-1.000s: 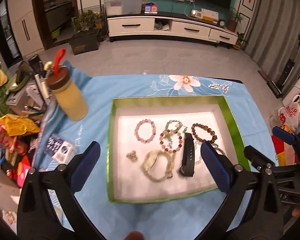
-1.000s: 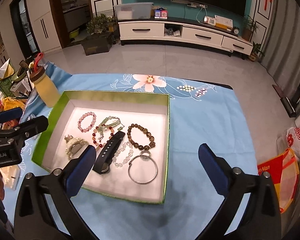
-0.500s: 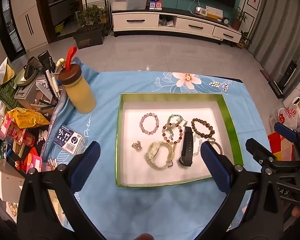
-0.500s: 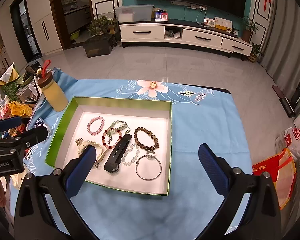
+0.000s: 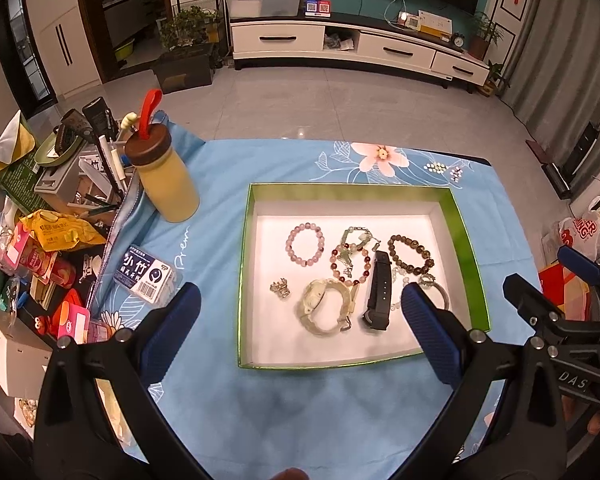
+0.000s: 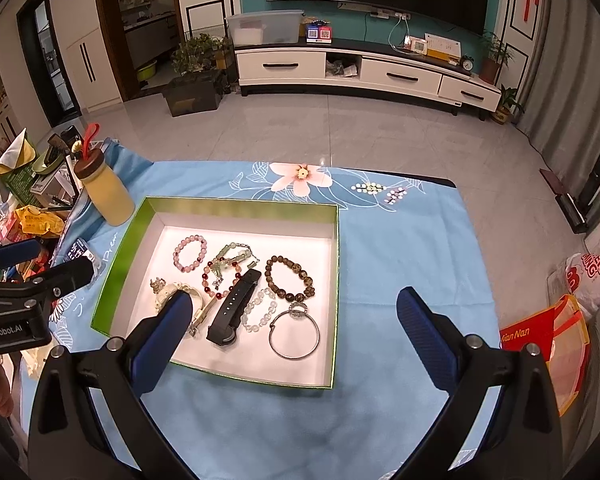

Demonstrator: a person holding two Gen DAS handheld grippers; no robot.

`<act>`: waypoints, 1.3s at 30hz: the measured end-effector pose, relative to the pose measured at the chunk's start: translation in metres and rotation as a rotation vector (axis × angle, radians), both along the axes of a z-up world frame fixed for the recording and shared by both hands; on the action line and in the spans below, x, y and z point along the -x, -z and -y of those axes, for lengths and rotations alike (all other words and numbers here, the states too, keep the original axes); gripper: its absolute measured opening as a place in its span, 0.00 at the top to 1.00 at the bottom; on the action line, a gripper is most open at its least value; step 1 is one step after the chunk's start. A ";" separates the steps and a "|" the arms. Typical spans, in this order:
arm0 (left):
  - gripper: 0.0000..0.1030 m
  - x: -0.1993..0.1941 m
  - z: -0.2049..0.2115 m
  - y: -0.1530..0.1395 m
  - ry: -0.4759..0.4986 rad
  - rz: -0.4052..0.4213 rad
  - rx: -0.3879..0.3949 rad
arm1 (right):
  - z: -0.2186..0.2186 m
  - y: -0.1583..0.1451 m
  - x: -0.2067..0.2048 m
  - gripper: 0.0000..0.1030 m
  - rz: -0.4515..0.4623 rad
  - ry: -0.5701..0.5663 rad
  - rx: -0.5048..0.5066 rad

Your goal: Organize jewelry

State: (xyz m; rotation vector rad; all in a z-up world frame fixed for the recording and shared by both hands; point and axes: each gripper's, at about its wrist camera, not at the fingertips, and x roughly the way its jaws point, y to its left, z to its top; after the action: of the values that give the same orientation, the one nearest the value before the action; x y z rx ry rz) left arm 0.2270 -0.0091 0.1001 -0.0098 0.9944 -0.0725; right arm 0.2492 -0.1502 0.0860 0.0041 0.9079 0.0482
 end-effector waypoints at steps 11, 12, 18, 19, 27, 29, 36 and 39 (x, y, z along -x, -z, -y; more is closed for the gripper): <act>0.02 0.003 -0.001 -0.001 -0.002 -0.003 -0.005 | -0.001 -0.001 0.003 0.01 0.001 0.001 -0.003; 0.02 0.003 -0.001 -0.001 -0.001 -0.003 -0.003 | -0.001 -0.001 0.003 0.01 0.001 0.001 -0.004; 0.02 0.003 -0.001 0.001 -0.002 -0.004 -0.007 | -0.001 -0.001 0.003 0.01 0.000 0.000 -0.004; 0.02 0.003 -0.002 0.001 -0.002 -0.005 -0.009 | -0.001 -0.001 0.003 0.01 -0.001 0.000 -0.005; 0.02 -0.004 -0.002 0.005 -0.013 -0.015 -0.013 | 0.001 0.001 0.001 0.01 -0.011 0.002 0.000; 0.02 -0.006 -0.002 0.006 -0.016 -0.016 -0.016 | 0.002 0.002 0.000 0.01 -0.014 0.004 -0.001; 0.02 -0.007 -0.001 0.006 -0.013 -0.020 -0.018 | 0.003 0.006 -0.002 0.01 -0.019 0.011 -0.003; 0.02 -0.008 -0.001 0.009 -0.010 -0.021 -0.017 | 0.004 0.008 -0.004 0.01 -0.022 0.014 -0.001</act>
State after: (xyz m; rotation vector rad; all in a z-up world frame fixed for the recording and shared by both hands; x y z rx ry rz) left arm 0.2348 -0.0085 0.0913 0.0002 1.0158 -0.0547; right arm 0.2528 -0.1540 0.0778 0.0120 0.9297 0.0359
